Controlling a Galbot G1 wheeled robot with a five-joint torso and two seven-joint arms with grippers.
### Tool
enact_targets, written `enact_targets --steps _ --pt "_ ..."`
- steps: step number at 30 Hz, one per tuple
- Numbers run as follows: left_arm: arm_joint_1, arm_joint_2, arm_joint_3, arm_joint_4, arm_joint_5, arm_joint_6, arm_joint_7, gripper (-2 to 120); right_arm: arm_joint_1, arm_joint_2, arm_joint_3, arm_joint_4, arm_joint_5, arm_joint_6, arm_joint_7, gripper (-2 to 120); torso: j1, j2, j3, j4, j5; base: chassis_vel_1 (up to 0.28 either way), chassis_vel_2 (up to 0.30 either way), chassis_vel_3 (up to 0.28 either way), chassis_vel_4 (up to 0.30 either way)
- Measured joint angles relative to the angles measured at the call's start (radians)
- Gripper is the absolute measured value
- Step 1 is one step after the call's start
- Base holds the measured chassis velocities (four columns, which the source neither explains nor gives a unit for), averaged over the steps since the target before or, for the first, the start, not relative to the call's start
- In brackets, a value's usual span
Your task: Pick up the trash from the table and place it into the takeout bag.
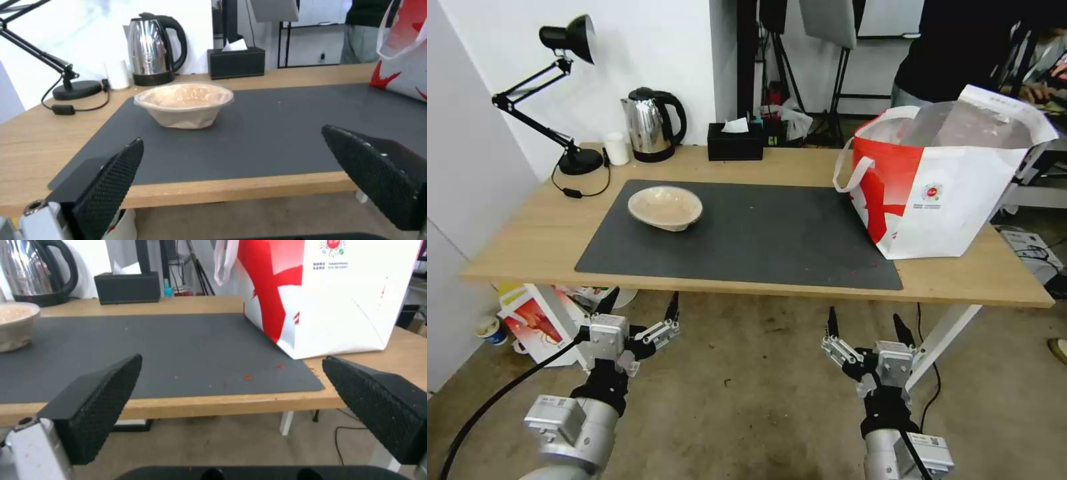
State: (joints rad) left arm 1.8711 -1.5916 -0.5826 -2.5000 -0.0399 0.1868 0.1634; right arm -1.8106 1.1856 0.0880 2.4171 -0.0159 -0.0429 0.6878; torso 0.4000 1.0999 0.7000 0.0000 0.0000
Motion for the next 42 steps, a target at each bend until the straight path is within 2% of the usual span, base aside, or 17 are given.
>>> enact_targets --steps 37,42 --pt "-0.005 -0.001 -0.001 0.000 -0.007 -0.010 -0.007 100 0.004 0.005 -0.002 0.008 0.005 0.004 -0.001 100 0.000 0.000 0.000 0.0000 0.0000 0.000 0.000 0.000 0.000" --pt "-0.015 0.004 -0.010 0.000 -0.035 -0.009 -0.035 100 0.004 0.005 -0.002 0.007 0.006 0.004 -0.001 100 0.000 0.000 0.000 0.0000 0.0000 0.000 0.000 0.000 0.000"
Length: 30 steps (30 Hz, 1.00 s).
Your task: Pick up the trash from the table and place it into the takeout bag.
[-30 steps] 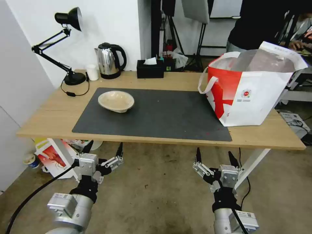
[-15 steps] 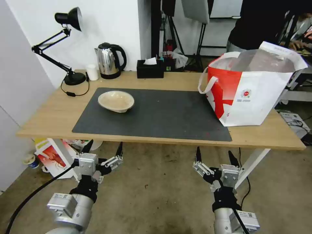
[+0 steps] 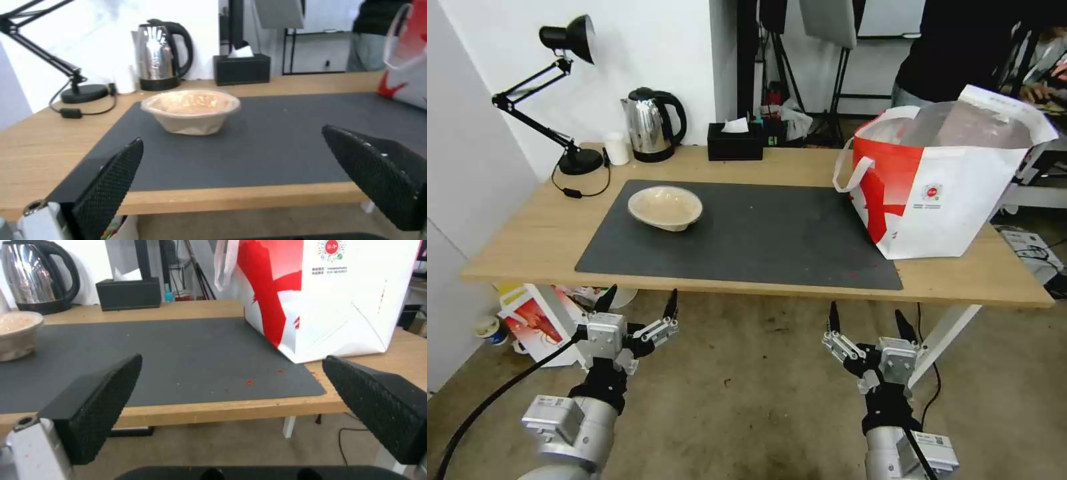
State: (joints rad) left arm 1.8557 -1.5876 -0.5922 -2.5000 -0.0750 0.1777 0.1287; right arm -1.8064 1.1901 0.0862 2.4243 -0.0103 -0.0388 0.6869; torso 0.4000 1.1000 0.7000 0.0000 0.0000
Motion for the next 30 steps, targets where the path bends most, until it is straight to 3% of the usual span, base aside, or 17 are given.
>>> enact_targets --steps 10,17,21,23,27,28,30 --pt "-0.031 0.056 -0.042 0.000 -0.195 -0.010 -0.139 100 0.000 0.000 0.000 0.000 0.000 -0.001 0.000 100 0.000 0.000 0.000 0.0000 -0.0001 0.000 0.000 0.000 0.000" --pt "-0.132 0.128 -0.095 0.000 -0.391 0.083 -0.230 100 0.000 0.000 0.000 0.000 0.000 -0.001 0.000 100 0.000 0.000 0.000 -0.0001 -0.0002 0.000 0.000 0.000 0.000" --pt "-0.201 0.213 -0.198 0.000 -0.611 0.163 -0.313 100 0.000 0.000 0.000 0.000 0.000 -0.001 0.000 100 0.000 0.000 0.000 0.0001 -0.0002 0.000 0.000 0.000 0.000" --pt "-0.211 0.230 -0.217 0.000 -0.655 0.169 -0.331 100 0.000 0.000 0.000 0.000 0.000 -0.001 0.000 100 0.000 0.000 0.000 0.0005 -0.0002 0.000 0.000 0.000 0.000" --pt "-0.306 0.348 -0.287 0.000 -0.974 0.230 -0.458 100 0.000 0.000 0.000 0.000 0.000 -0.001 0.000 100 0.000 0.000 0.000 -0.0003 -0.0003 0.000 0.000 0.000 0.000" --pt "-0.306 0.348 -0.287 0.000 -0.974 0.230 -0.458 100 0.000 0.000 0.000 0.000 0.000 -0.001 0.000 100 0.000 0.000 0.000 -0.0003 -0.0003 0.000 0.000 0.000 0.000" --pt "-0.356 0.404 -0.300 0.011 -1.102 0.243 -0.510 100 0.000 0.000 0.000 0.000 0.000 -0.001 0.000 100 0.000 0.000 0.000 0.0000 0.0002 0.000 0.000 0.000 0.000"
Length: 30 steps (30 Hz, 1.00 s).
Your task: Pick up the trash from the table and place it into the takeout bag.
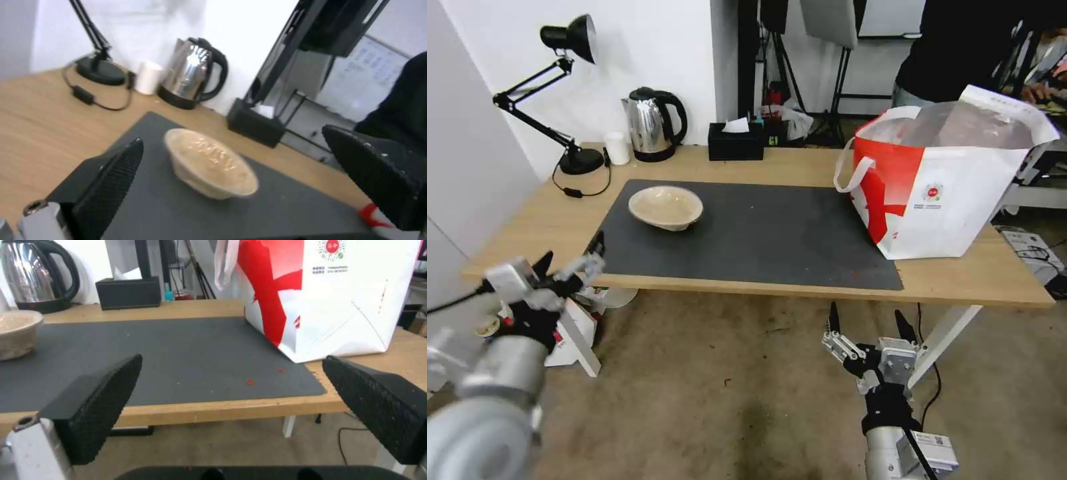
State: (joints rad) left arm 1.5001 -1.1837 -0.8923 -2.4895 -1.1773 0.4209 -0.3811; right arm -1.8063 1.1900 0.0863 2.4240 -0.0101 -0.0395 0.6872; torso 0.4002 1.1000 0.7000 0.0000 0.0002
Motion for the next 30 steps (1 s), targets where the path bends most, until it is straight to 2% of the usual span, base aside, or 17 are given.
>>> enact_targets --steps 1,2,5,6,7,11,12,15,16,17,19,24,30 --pt "-0.027 0.028 -0.001 0.020 -0.057 0.005 -0.021 100 0.000 0.000 0.000 0.000 0.000 0.000 0.000 100 0.000 0.000 0.000 0.0000 -0.0002 0.000 0.000 0.000 0.000" --pt "-0.027 0.028 -0.001 0.020 -0.057 0.005 -0.021 100 0.000 0.000 0.000 0.000 0.000 0.000 0.000 100 0.000 0.000 0.000 0.0000 -0.0002 0.000 0.000 0.000 0.000" --pt "-0.094 0.081 0.008 0.069 -0.145 0.008 -0.060 100 0.000 0.000 0.000 0.000 0.000 0.000 0.000 100 0.000 0.000 0.000 0.0000 -0.0004 0.000 0.000 0.000 0.000" --pt "-0.139 0.116 0.023 0.101 -0.215 0.011 -0.094 100 0.000 0.000 0.000 0.000 0.000 0.000 0.000 100 0.000 0.000 0.000 -0.0001 -0.0006 0.000 0.000 0.000 0.000" --pt "-0.139 0.116 0.023 0.101 -0.215 0.011 -0.094 100 0.000 0.000 0.000 0.000 0.000 0.000 0.000 100 0.000 0.000 0.000 -0.0001 -0.0006 0.000 0.000 0.000 0.000" --pt "-0.280 0.202 0.062 0.179 -0.485 0.046 -0.273 100 0.000 0.000 0.000 0.000 0.000 0.000 0.000 100 0.000 0.000 0.000 0.0000 -0.0005 0.000 0.000 0.000 0.000" --pt "-0.280 0.202 0.062 0.179 -0.485 0.046 -0.273 100 0.000 0.000 0.000 0.000 0.000 0.000 0.000 100 0.000 0.000 0.000 0.0000 -0.0005 0.000 0.000 0.000 0.000" --pt "-0.405 0.238 0.089 0.252 -0.736 0.075 -0.423 98 0.000 0.000 0.000 0.000 0.000 0.000 0.000 100 0.000 0.000 0.000 -0.0003 -0.0002 0.000 0.000 0.000 0.000" --pt "-0.435 0.241 0.099 0.279 -0.793 0.077 -0.453 97 0.000 0.000 0.000 0.000 0.000 0.000 0.000 100 0.000 0.000 0.000 -0.0003 -0.0003 0.000 0.000 0.000 0.000" --pt "-0.435 0.241 0.099 0.279 -0.793 0.077 -0.453 97 0.000 0.000 0.000 0.000 0.000 0.000 0.000 100 0.000 0.000 0.000 -0.0003 -0.0003 0.000 0.000 0.000 0.000" --pt "-0.490 0.243 0.117 0.329 -0.895 0.088 -0.499 96 0.000 0.000 0.000 0.000 0.000 0.000 0.000 100 0.000 0.000 0.000 -0.0001 -0.0002 0.000 0.000 0.000 0.000" --pt "-0.571 0.223 0.167 0.422 -0.933 0.094 -0.554 95 0.000 0.000 0.000 0.000 0.000 0.000 0.000 100 0.000 0.000 0.000 -0.0001 -0.0002 0.000 0.000 0.000 0.000" --pt "-0.619 0.192 0.206 0.486 -0.941 0.114 -0.560 95 0.000 0.000 0.000 0.000 0.000 0.000 0.000 100 0.000 0.000 0.000 0.0000 -0.0003 0.000 0.000 0.000 0.000"
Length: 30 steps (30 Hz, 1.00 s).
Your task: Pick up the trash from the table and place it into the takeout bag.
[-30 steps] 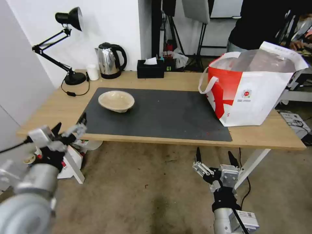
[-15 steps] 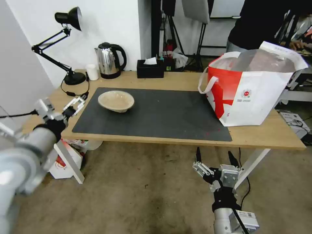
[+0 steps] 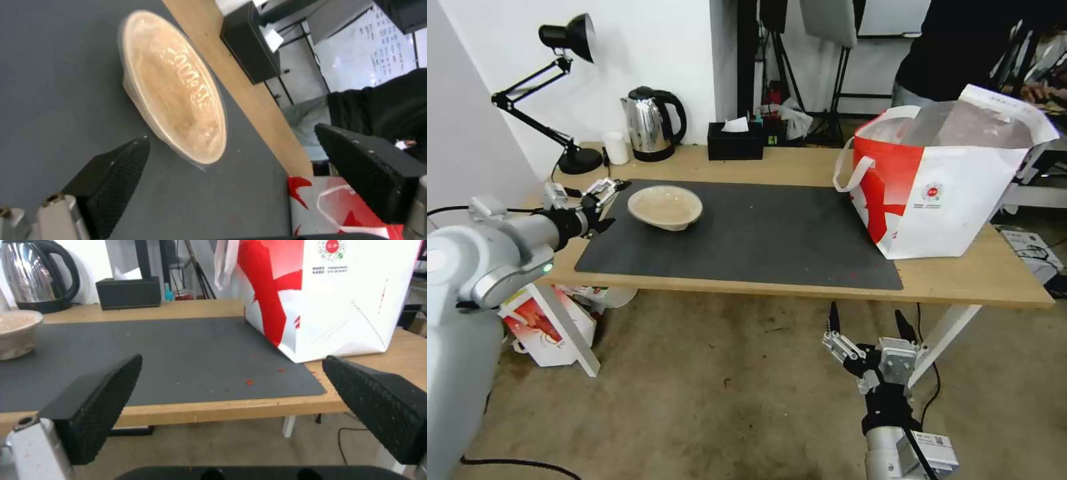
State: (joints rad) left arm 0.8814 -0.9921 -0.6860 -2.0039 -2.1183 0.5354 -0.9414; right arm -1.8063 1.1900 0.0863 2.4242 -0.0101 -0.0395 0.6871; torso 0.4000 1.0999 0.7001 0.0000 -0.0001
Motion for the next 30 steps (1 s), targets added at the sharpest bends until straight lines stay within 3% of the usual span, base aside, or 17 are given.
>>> enact_targets --steps 22,30 --pt "-0.154 -0.048 0.134 0.210 0.038 0.056 -0.010 99 0.000 0.000 0.000 0.000 0.000 0.000 0.000 100 0.000 0.000 0.000 -0.0001 0.0001 0.000 0.000 0.000 0.000" --pt "-0.161 -0.051 0.147 0.249 0.059 0.070 -0.013 99 0.000 0.000 0.000 0.000 0.000 0.000 0.000 100 0.000 0.000 0.000 0.0000 0.0000 0.000 0.000 0.000 0.000"
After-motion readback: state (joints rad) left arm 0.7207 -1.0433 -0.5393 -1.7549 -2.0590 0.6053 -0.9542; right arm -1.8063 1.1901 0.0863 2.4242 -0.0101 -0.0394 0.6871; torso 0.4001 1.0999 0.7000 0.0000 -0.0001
